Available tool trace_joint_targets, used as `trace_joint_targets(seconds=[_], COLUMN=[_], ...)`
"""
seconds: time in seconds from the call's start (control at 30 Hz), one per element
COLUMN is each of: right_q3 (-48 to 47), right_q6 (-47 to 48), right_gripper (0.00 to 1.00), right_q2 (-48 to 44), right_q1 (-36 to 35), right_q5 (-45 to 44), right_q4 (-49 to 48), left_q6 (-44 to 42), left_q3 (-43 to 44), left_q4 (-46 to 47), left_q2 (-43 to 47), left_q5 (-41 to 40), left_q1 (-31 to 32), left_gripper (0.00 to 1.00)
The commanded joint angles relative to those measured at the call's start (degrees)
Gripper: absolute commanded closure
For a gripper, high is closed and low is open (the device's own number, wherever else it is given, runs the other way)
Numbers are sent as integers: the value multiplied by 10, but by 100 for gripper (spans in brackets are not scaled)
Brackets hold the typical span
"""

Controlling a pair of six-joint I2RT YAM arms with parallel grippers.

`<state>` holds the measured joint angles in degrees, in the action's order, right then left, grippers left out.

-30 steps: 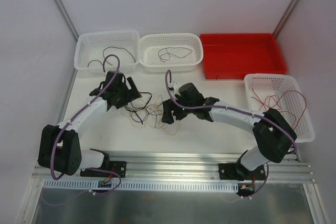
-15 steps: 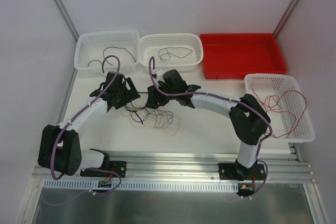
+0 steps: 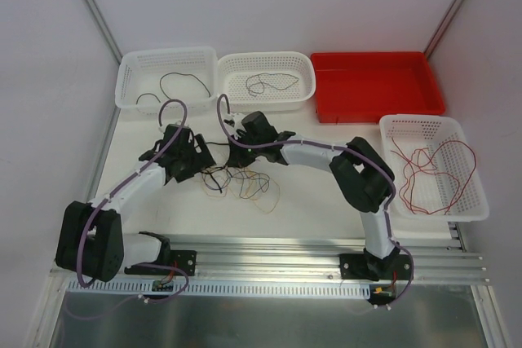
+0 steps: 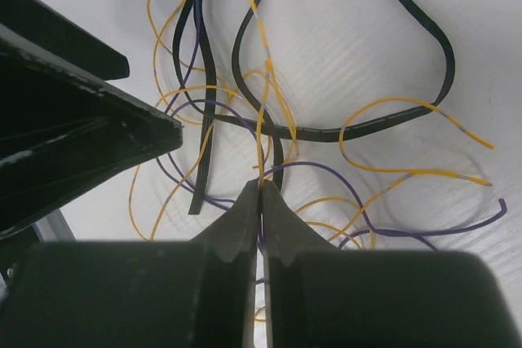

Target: Untangle the cables

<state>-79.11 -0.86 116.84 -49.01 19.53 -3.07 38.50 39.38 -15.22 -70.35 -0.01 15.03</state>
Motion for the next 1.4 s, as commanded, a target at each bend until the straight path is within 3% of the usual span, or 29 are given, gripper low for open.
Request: trace_joint_targets(seconds=[0.0, 0.23, 0.57, 0.8, 0.97, 1.37], right_q3=[-29, -33, -155, -189, -162, -149], right_q6=[35, 90, 160, 176, 173, 135], right_gripper=[99, 99, 99, 99, 99, 99], right_q2=[-43, -176, -332, -434, -492, -596], right_q1=[-3, -2, 10, 63, 103, 147], right_q5=[-8, -38, -112, -151, -167, -134], right_q4=[11, 135, 381, 444, 461, 430], left_q6=[-5, -11, -11, -7, -5, 0], left_q3=[-5, 14, 25, 14, 11, -20], left_q4=[10, 11, 10, 10, 8, -7], left_q2=[-21, -85, -131, -137, -133, -84], left_q5=[10, 3, -10, -17, -16, -30], left_q1=[2, 2, 3, 2, 2, 2], left_gripper=[17, 18, 18, 19, 21, 18])
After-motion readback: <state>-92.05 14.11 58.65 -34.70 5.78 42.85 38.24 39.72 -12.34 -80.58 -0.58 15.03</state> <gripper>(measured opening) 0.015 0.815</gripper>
